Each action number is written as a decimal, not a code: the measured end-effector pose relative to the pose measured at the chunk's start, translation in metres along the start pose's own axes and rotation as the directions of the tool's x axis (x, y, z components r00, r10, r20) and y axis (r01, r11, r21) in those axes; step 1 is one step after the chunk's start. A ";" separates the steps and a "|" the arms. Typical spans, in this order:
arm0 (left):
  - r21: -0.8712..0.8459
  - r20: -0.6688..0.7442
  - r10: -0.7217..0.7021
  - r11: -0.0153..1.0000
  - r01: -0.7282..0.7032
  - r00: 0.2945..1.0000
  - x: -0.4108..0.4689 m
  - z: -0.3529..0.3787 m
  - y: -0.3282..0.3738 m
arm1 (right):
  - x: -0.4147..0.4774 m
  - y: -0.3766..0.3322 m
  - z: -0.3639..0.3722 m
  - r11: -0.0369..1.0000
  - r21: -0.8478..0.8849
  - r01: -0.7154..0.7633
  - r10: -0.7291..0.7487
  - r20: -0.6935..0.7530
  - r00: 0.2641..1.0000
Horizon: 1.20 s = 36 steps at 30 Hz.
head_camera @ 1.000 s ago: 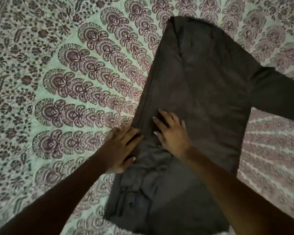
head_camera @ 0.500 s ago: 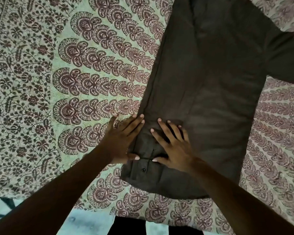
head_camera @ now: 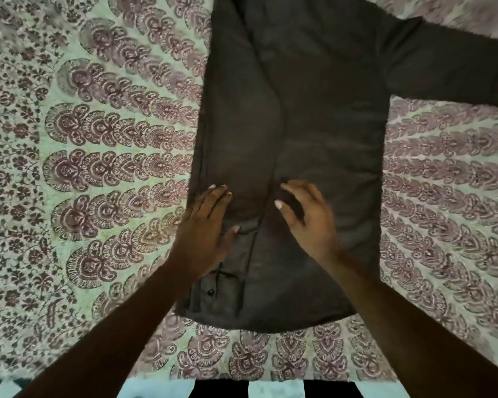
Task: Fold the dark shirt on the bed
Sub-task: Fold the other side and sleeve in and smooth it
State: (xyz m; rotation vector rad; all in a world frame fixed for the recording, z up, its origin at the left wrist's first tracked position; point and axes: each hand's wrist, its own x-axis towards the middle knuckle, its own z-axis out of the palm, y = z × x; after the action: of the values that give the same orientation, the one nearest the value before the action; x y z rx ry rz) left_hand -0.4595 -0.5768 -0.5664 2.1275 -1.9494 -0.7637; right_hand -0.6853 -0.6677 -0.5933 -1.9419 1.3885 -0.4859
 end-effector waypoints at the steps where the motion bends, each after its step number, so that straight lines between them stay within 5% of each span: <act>1: -0.023 0.010 0.016 1.000 -0.016 1.000 0.015 0.001 0.017 | 0.005 0.012 -0.015 0.998 0.052 -0.020 0.023 -0.054 0.998; 7: -0.057 -0.020 0.117 0.991 -0.117 0.993 0.125 0.018 0.134 | 0.038 0.094 -0.108 0.878 0.385 -0.285 0.403 -0.274 0.873; 11: -0.025 -0.009 0.202 0.979 -0.202 0.979 0.211 0.036 0.219 | 0.067 0.146 -0.191 0.804 0.508 -0.309 0.521 -0.351 0.778; 16: 0.150 0.119 0.285 0.942 -0.301 0.951 0.307 0.066 0.320 | 0.103 0.204 -0.290 0.844 0.440 -0.307 0.513 -0.489 0.706; 22: 0.243 0.228 0.207 0.934 -0.261 0.951 0.374 0.099 0.383 | 0.135 0.262 -0.379 0.890 0.313 -0.332 0.456 -0.604 0.654; 25: 0.294 0.310 0.139 0.927 -0.234 0.940 0.385 0.113 0.386 | 0.145 0.279 -0.405 0.861 0.198 -0.468 0.455 -0.712 0.535; 29: 0.281 0.283 0.126 0.937 -0.208 0.951 0.387 0.124 0.379 | 0.171 0.293 -0.436 0.680 0.284 -0.676 0.633 -0.692 0.347; 32: 0.284 0.291 0.132 0.934 -0.218 0.947 0.389 0.124 0.376 | 0.185 0.302 -0.451 0.669 0.339 -0.661 0.658 -0.683 0.316; 36: 0.146 0.214 0.126 0.976 -0.160 0.969 0.388 0.119 0.386 | 0.181 0.290 -0.442 0.885 0.332 -0.327 0.450 -0.791 0.414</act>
State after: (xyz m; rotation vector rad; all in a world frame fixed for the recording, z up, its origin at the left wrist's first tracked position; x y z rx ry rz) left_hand -0.8480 -0.9789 -0.5979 2.0344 -2.3161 -0.8519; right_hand -1.1021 -1.0304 -0.5115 -1.1405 2.2781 -1.3931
